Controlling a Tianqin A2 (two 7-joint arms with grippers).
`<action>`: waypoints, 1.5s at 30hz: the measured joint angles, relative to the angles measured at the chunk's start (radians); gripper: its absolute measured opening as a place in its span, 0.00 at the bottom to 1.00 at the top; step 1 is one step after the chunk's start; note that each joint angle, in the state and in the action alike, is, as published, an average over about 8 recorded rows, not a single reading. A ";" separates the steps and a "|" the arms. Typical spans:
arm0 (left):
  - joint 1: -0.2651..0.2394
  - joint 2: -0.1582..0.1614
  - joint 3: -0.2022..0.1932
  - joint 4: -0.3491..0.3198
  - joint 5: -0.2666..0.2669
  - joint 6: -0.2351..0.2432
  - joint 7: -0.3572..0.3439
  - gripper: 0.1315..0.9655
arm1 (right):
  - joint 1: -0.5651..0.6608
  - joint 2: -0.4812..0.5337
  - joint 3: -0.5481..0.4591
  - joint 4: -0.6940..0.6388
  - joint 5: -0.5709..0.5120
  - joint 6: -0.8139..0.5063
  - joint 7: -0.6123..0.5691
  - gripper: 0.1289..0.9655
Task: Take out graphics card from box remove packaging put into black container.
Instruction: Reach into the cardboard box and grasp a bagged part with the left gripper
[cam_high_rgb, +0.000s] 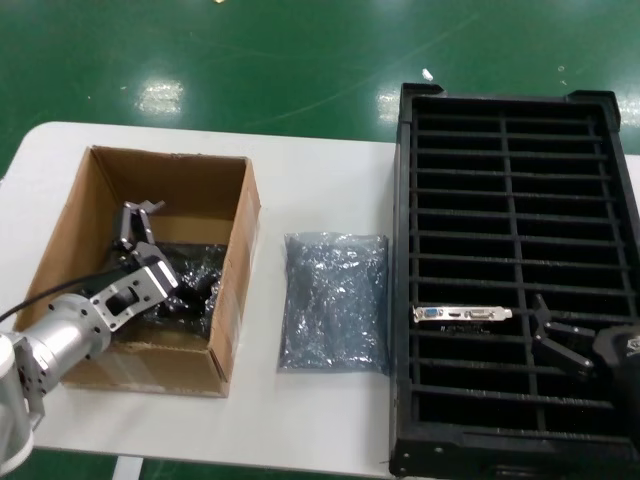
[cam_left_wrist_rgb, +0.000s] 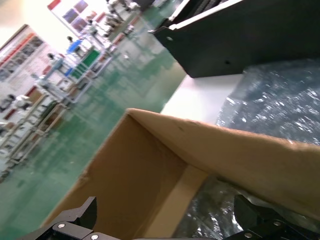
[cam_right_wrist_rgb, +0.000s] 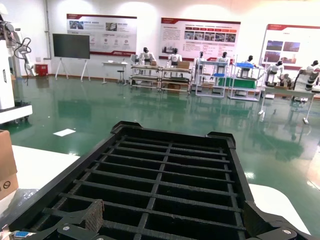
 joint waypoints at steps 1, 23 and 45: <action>-0.013 -0.002 0.007 0.020 0.004 0.008 0.006 1.00 | 0.000 0.000 0.000 0.000 0.000 0.000 0.000 1.00; -0.337 -0.071 0.155 0.432 0.107 0.206 0.128 1.00 | 0.000 0.000 0.000 0.000 0.000 0.000 0.000 1.00; -0.479 -0.137 0.244 0.615 0.186 0.415 0.203 1.00 | 0.000 0.000 0.000 0.000 0.000 0.000 0.000 1.00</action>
